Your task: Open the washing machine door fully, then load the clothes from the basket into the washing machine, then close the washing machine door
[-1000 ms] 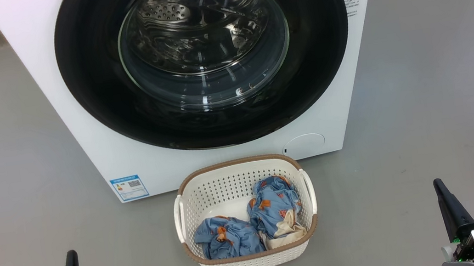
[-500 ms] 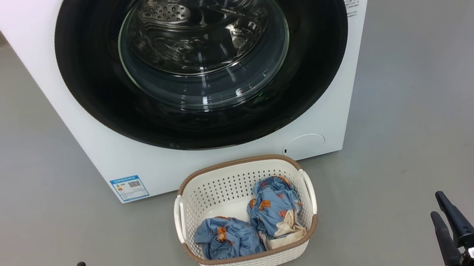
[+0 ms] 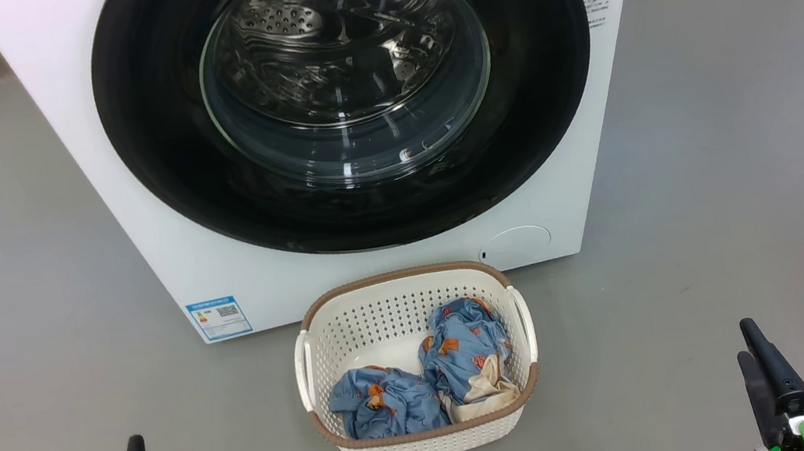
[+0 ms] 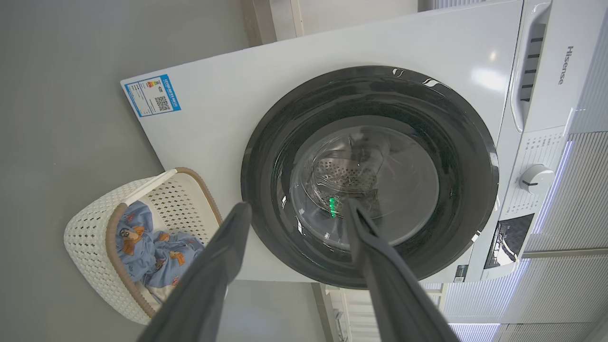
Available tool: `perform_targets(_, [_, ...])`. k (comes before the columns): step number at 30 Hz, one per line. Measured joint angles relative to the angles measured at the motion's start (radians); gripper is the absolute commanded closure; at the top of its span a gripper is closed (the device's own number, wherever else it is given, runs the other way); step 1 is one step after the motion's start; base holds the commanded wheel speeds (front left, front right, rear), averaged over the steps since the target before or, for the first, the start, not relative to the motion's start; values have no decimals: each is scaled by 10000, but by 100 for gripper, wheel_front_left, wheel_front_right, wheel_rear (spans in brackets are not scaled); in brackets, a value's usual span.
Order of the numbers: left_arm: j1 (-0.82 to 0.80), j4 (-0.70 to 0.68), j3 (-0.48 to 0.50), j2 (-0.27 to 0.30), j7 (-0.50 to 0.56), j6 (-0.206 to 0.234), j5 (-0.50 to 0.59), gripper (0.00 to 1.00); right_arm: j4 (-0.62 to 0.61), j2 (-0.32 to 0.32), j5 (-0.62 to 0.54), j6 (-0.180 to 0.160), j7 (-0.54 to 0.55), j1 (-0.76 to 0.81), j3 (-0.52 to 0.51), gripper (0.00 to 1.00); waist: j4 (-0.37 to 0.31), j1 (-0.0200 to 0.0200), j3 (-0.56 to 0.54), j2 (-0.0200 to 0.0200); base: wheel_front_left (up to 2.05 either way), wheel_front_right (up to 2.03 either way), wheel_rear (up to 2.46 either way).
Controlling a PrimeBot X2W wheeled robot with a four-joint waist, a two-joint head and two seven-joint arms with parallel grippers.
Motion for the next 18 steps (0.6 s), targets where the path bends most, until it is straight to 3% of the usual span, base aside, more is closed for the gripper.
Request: perform_targets(18, [-96,-531,0,19,-529,-2,3331,0,-115,-151,-3149,0,-516,-198,86,0,9,0,42,0,0,0,0])
